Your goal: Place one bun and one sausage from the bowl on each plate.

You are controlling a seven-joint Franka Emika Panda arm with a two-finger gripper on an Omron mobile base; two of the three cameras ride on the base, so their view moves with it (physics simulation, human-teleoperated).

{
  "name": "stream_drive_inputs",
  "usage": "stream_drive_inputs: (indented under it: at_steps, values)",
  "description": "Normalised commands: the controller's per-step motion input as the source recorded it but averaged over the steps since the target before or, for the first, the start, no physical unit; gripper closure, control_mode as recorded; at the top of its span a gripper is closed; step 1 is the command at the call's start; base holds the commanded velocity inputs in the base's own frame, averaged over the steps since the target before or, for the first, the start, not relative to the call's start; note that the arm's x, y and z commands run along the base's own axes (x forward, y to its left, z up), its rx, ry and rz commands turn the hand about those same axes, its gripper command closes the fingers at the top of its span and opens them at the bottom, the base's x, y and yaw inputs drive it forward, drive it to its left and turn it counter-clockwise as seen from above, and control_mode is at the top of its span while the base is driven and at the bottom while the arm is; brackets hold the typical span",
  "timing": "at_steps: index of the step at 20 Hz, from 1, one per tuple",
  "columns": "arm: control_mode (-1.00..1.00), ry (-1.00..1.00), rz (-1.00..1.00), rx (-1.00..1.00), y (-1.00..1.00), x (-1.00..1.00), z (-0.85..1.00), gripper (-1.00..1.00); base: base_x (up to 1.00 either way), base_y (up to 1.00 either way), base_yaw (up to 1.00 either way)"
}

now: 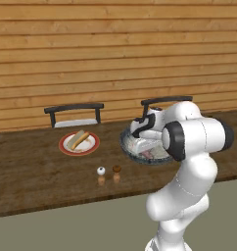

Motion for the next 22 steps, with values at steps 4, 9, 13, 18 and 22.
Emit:
stream_drive_inputs:
  at_steps: [4,9,13,18,22]
  values:
    - [-1.0,-0.06,0.0,0.04,0.0,-0.5,0.37,1.0,0.0,0.0,0.0]
    - [-1.0,-0.11,-0.04,0.1,0.44,-0.6,1.0,1.0,0.0,0.0,0.0]
    - [-1.0,-0.05,-0.11,0.03,0.93,-0.26,1.0,1.0,0.0,0.0,0.0]
    - [-1.0,-0.03,-0.19,0.0,1.0,-0.05,0.77,1.0,0.0,0.0,0.0]
    - [-1.0,0.0,-0.3,0.0,1.0,0.24,0.13,1.0,0.0,0.0,0.0]
